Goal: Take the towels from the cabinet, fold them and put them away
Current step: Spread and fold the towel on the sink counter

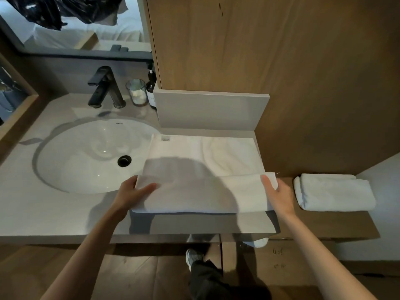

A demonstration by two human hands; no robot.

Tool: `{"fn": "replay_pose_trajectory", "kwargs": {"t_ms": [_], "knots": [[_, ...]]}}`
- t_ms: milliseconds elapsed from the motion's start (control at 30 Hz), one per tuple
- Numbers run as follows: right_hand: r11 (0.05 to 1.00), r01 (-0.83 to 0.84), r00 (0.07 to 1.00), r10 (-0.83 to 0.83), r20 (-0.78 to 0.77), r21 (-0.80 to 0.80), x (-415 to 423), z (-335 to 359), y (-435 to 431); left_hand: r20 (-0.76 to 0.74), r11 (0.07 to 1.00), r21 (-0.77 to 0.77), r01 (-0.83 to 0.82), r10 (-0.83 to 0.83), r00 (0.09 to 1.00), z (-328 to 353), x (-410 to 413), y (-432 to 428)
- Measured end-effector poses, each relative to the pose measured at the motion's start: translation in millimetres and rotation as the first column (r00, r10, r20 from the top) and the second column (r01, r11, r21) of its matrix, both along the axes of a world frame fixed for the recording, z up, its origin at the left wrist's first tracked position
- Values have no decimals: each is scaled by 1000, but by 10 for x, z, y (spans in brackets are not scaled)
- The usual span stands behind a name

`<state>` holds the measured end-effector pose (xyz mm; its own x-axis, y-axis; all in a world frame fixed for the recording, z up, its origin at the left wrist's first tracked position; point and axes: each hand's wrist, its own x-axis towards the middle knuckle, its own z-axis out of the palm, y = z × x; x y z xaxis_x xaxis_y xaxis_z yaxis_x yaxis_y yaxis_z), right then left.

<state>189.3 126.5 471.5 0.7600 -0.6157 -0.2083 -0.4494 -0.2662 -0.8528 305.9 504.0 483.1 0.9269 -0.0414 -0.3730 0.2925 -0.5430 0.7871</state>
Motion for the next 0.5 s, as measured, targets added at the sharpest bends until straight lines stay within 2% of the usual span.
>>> {"fn": "replay_pose_trajectory", "kwargs": {"t_ms": [100, 267, 333, 500], "knots": [[999, -43, 997, 44, 67, -16, -8, 26, 8, 11, 996, -83, -14, 15, 1000, 23, -25, 29], [997, -16, 991, 26, 131, -78, 130, 121, 16, 202, 994, -88, -70, 86, 975, 87, 121, -84], [984, -37, 997, 49, 64, -175, 192, 74, -26, 260, 999, -38, -31, 40, 965, 64, 213, -129], [903, -131, 981, 60, -183, -409, 252, -94, -111, 283, 987, 161, -3, -44, 958, -66, 333, -221]]}}
